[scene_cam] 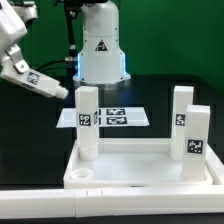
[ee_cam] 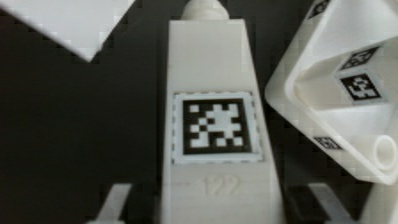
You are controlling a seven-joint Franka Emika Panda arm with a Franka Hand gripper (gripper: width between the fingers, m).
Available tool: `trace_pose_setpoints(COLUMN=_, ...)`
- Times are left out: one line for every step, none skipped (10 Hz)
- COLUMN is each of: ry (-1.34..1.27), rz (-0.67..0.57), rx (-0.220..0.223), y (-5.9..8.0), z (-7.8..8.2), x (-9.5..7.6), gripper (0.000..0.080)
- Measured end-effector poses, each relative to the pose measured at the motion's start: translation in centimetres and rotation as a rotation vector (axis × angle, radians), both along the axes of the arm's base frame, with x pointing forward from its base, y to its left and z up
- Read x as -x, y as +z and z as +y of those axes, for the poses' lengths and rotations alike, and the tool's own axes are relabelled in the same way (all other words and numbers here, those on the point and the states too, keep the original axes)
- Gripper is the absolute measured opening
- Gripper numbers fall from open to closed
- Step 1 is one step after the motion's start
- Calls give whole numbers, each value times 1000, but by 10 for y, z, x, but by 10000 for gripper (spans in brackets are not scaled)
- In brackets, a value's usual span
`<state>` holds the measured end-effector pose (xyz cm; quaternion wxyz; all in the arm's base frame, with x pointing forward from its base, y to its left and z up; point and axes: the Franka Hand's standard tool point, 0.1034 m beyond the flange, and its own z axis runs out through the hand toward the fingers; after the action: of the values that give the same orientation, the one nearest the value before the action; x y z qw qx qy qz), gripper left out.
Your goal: Assemble desk
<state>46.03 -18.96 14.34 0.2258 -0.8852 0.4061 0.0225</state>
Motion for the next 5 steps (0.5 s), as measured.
trace_pose_setpoints(ry=57, rz=-28, rx=56, y=3, z=8, x=-13, gripper=284)
trace_pose_setpoints(ry=107, rz=-84, rx=134, y=10, z=17, x=-32, gripper=284)
trace_pose_setpoints(ry=33, rz=-145, rx=222, y=8, z=9, x=-31, gripper=284)
trace_pose_setpoints(ry=18, rz=-145, rx=246, y=3, z=10, x=-21, gripper=284)
trace_pose_setpoints(ry=-9, rz=-177, rx=312, y=4, z=4, x=-24, gripper=284)
